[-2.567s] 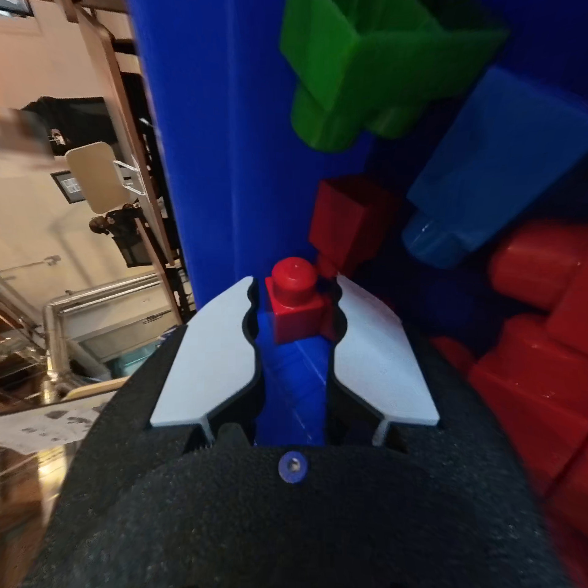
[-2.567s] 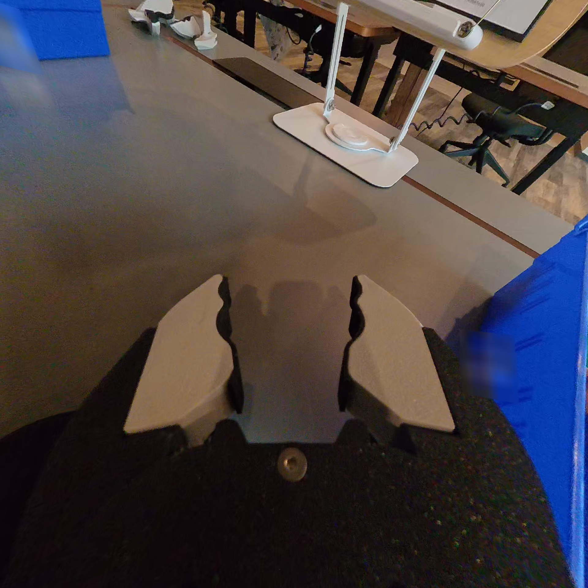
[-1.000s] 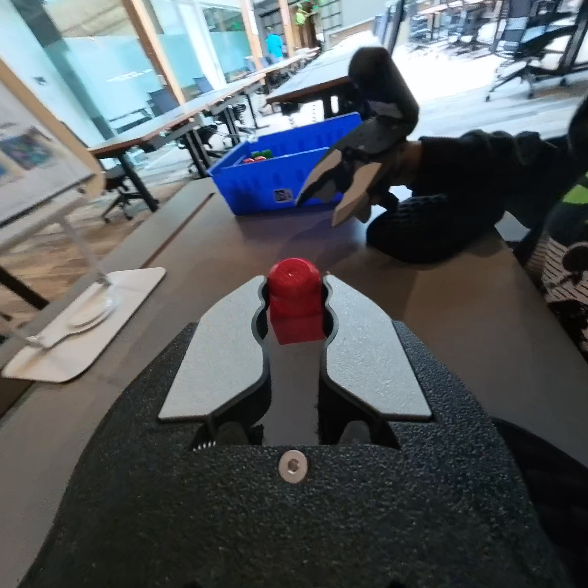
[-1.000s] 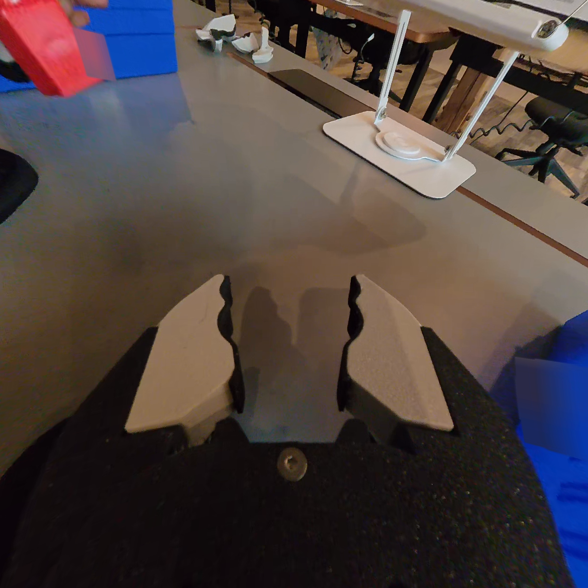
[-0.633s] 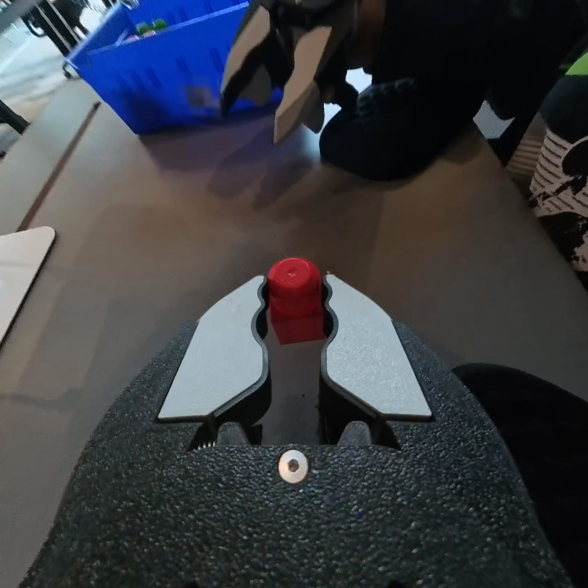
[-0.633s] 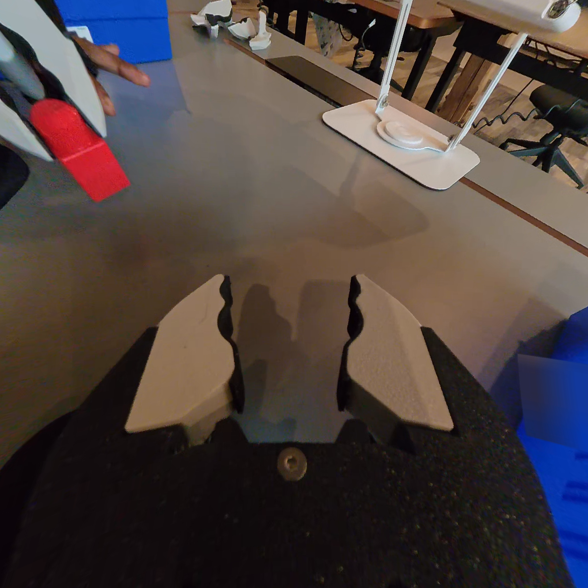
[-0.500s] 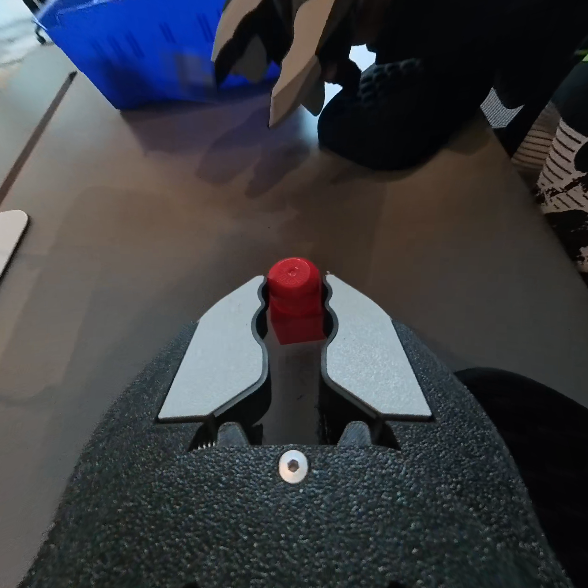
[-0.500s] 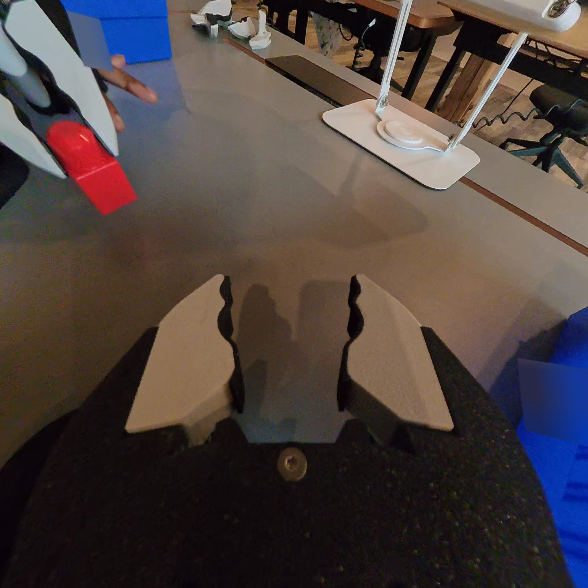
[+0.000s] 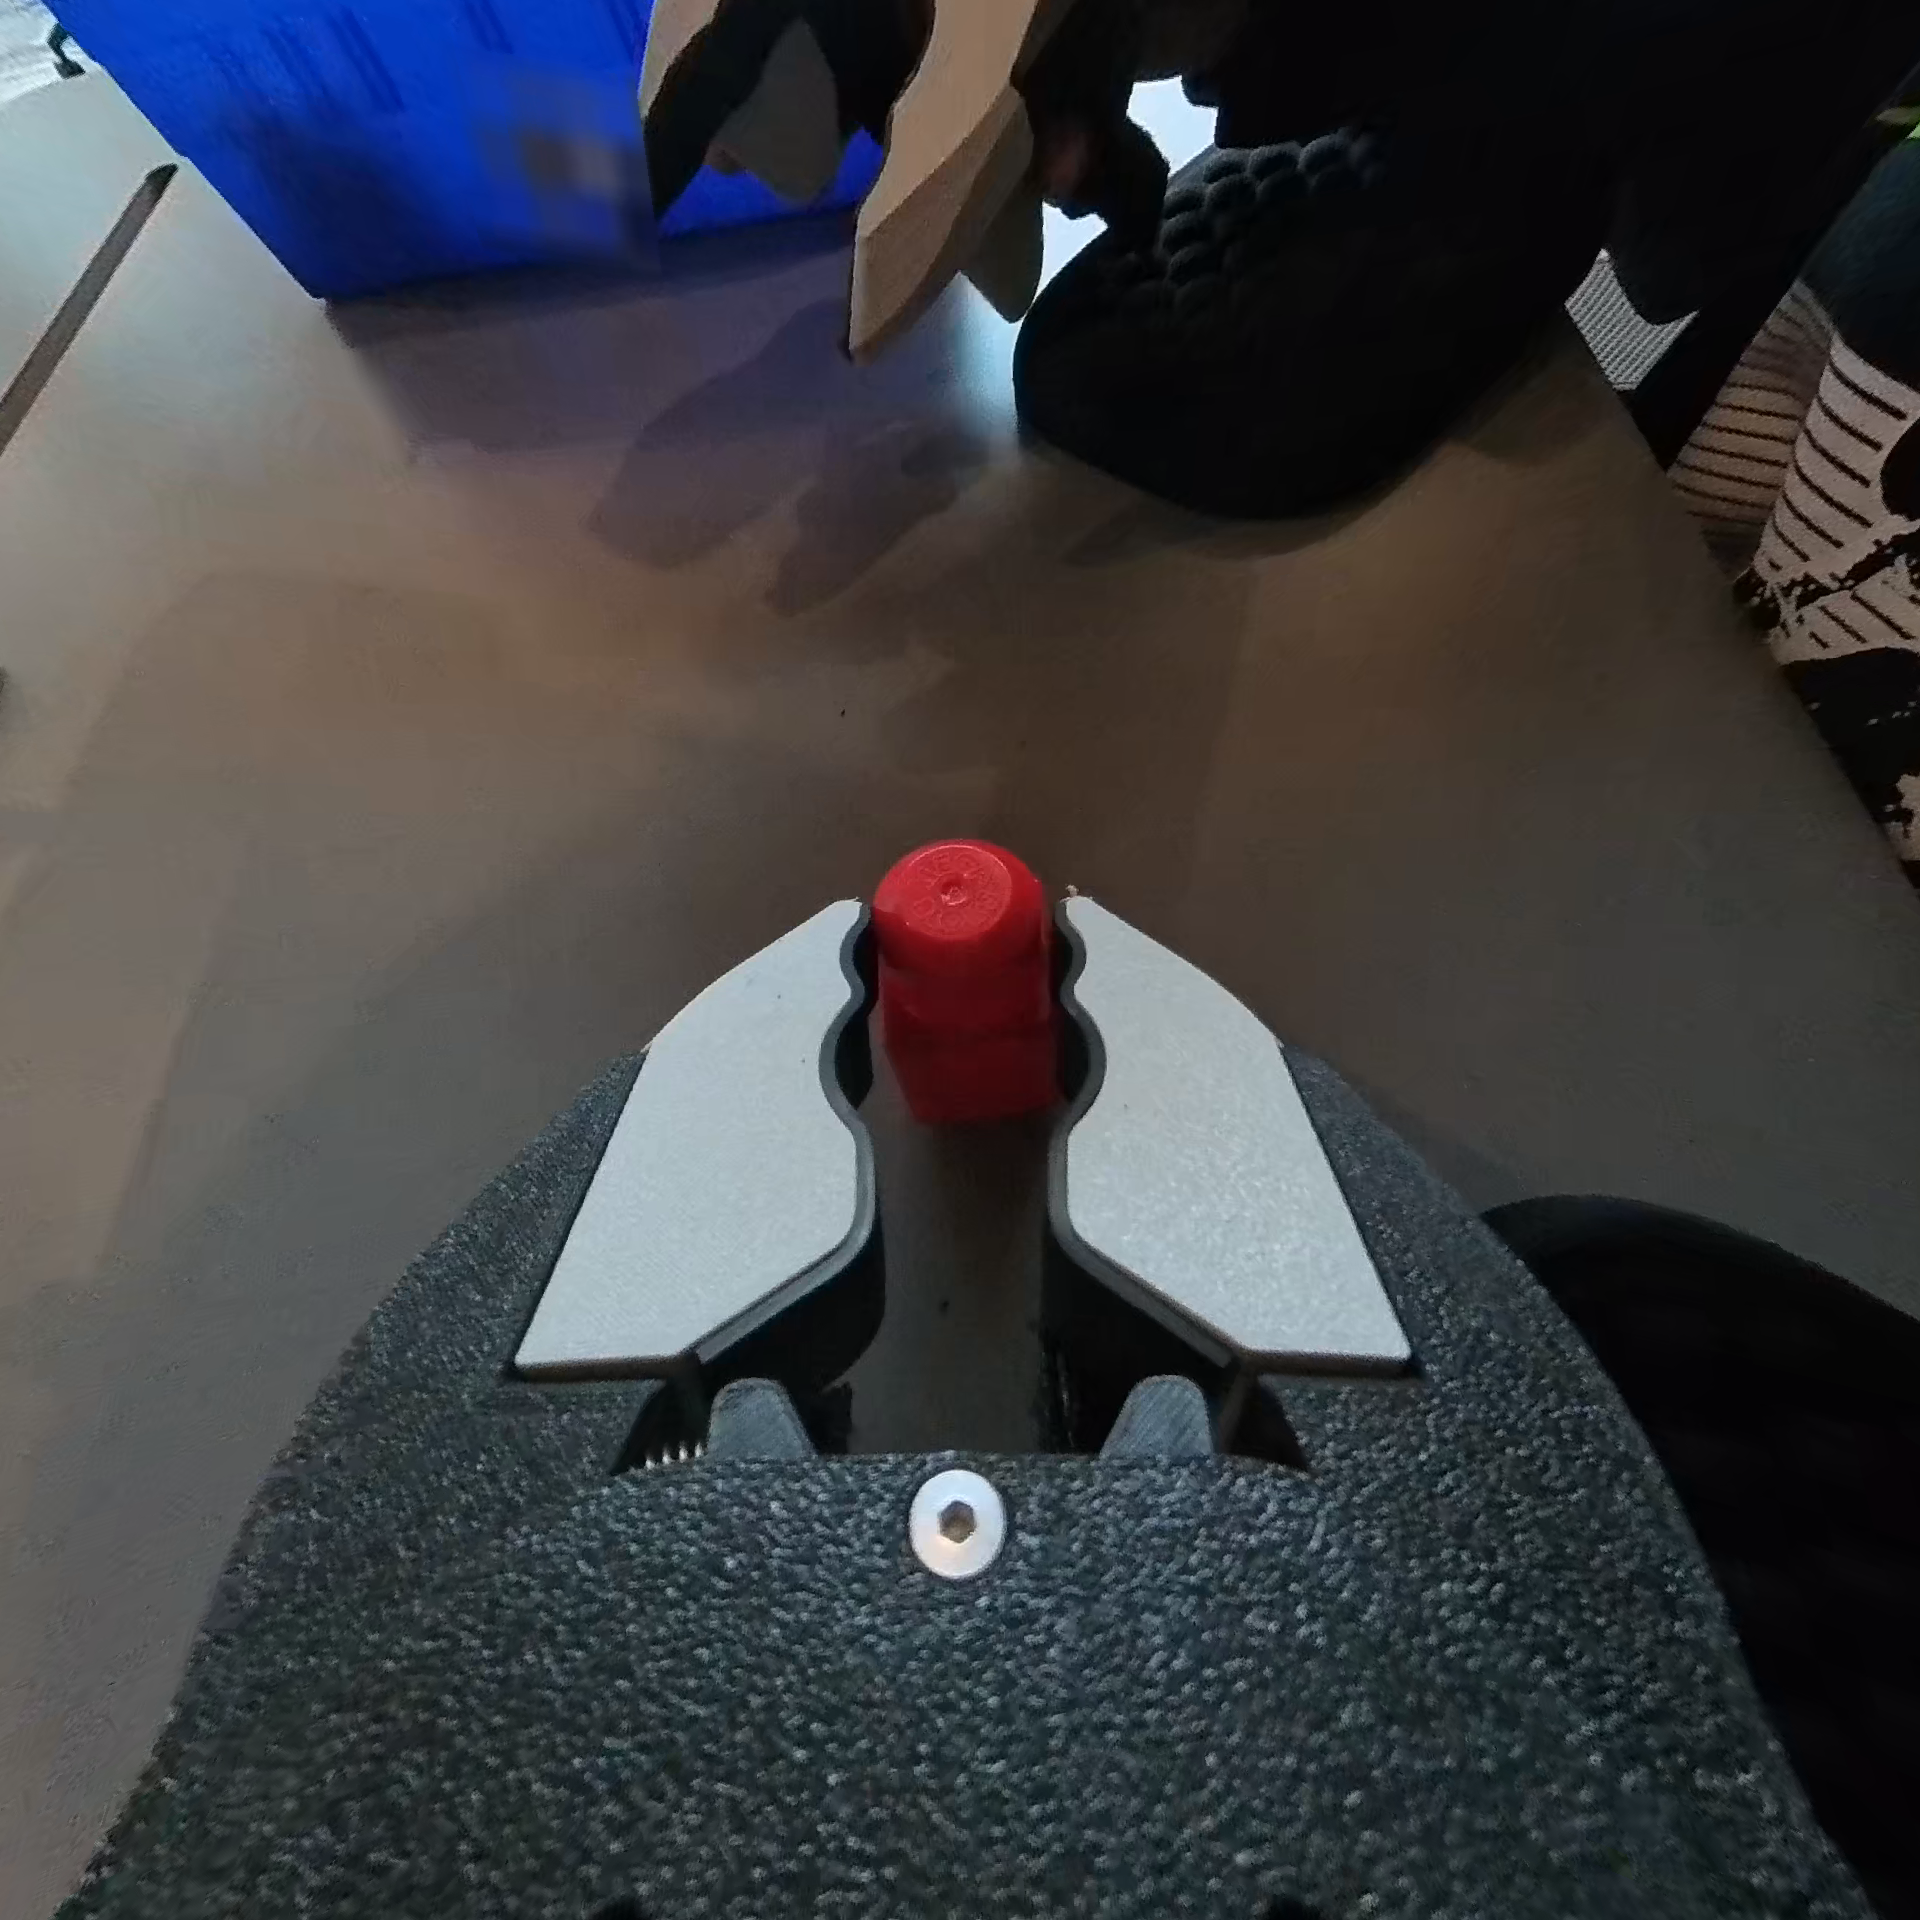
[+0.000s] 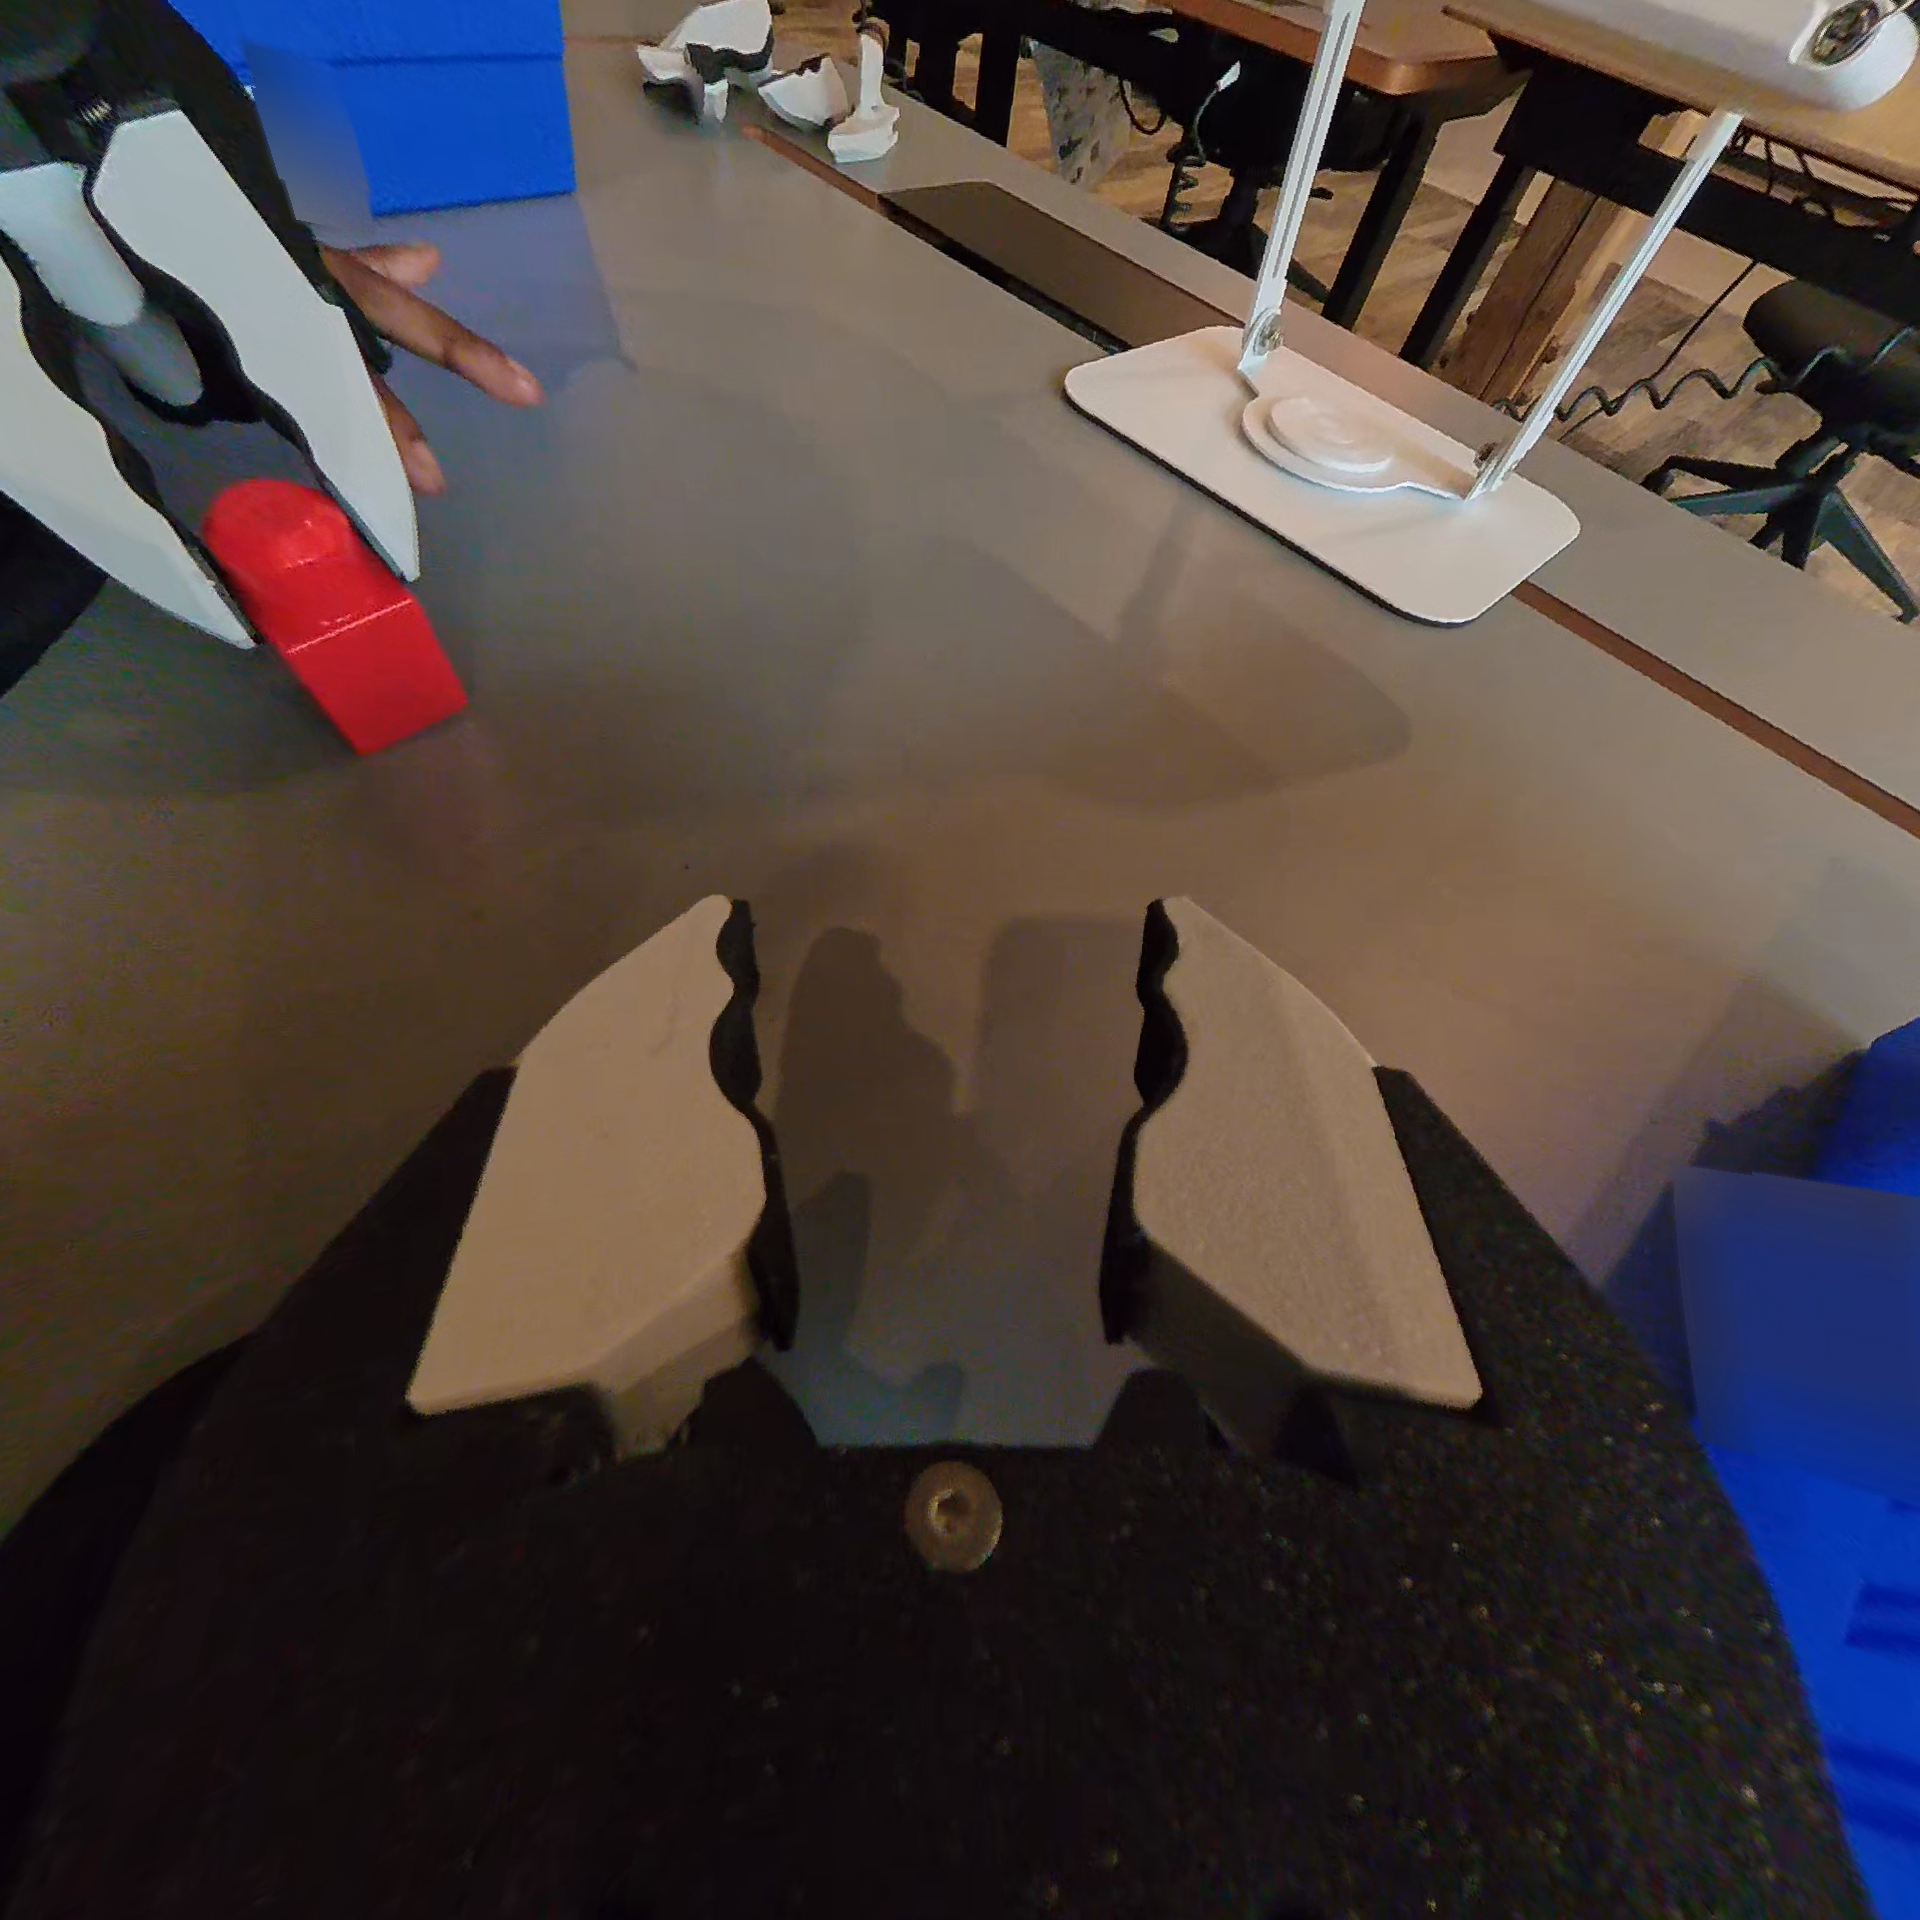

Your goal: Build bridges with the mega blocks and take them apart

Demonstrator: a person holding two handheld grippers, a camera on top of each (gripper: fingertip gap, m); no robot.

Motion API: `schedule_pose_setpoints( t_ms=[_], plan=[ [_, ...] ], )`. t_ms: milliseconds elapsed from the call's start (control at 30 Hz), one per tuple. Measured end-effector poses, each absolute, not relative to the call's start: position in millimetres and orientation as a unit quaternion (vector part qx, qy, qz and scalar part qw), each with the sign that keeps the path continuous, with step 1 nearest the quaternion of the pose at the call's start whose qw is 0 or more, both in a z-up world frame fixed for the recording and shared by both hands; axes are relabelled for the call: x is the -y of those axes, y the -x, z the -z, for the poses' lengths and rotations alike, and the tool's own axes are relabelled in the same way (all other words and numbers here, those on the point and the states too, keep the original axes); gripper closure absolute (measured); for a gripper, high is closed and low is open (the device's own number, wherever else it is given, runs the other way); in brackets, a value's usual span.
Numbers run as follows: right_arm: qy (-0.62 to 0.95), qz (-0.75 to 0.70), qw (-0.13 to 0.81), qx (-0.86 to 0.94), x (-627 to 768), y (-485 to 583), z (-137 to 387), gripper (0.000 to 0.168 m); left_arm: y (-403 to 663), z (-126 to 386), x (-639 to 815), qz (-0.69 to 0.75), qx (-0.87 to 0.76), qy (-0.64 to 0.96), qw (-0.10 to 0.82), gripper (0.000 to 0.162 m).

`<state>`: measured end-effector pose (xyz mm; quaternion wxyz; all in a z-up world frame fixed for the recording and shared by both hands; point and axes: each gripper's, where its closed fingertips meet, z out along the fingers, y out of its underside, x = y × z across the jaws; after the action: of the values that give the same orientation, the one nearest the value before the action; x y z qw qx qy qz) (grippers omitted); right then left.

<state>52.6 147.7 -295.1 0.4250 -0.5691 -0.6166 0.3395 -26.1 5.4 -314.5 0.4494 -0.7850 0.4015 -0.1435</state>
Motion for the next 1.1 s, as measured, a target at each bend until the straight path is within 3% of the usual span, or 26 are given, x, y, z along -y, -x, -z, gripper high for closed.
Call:
schedule_pose_setpoints(
  t_ms=[933,1100],
  plan=[
    [0.569,-0.339,0.422,0.619,-146.9,-52.9,296.3,0.097,30.2,317.7,-4.0,0.12,-0.376,0.799,0.453,0.129],
    [0.568,-0.339,0.421,0.62,-146.3,-53.0,296.5,0.097,30.2,316.6,-3.3,0.122,-0.371,0.8,0.455,0.117]
  ],
)
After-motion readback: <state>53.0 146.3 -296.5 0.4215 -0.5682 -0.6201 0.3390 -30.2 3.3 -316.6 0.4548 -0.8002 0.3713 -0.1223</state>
